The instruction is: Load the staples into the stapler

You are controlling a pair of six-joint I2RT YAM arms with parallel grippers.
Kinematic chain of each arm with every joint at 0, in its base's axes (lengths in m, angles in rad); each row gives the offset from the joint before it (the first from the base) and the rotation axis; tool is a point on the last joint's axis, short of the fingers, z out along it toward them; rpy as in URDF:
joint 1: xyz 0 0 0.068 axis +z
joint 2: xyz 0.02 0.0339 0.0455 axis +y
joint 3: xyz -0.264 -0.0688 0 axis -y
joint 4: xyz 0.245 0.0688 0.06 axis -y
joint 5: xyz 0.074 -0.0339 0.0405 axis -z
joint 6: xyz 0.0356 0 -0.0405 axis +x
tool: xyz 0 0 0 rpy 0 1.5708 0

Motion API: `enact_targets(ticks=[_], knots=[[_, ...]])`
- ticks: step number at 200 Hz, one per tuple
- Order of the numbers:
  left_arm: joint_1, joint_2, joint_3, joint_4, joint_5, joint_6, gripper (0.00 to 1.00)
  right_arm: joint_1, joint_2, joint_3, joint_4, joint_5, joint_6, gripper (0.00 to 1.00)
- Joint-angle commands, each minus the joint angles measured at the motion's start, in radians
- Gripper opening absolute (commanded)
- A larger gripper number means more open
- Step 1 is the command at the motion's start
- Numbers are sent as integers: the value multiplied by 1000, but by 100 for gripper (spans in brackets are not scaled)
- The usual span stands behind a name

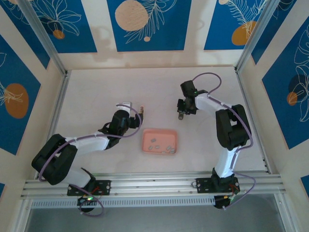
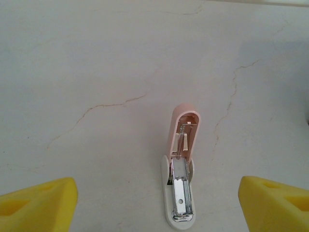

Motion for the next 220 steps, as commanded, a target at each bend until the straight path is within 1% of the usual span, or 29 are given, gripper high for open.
enact_targets(ticks=[1,50,181,220], knots=[[7,6,29,1,-17,0,86,-4,15,23,-5,-8,-17,16],[7,10,30,-1,-12,0,86,-1,32,19,6,-15,-22,16],[7,14,33,-5,6,7,86,31,49,12,-43,8,-23,15],[7,12,33,-5,9,7,86,31,50,14,-52,20,-19,17]])
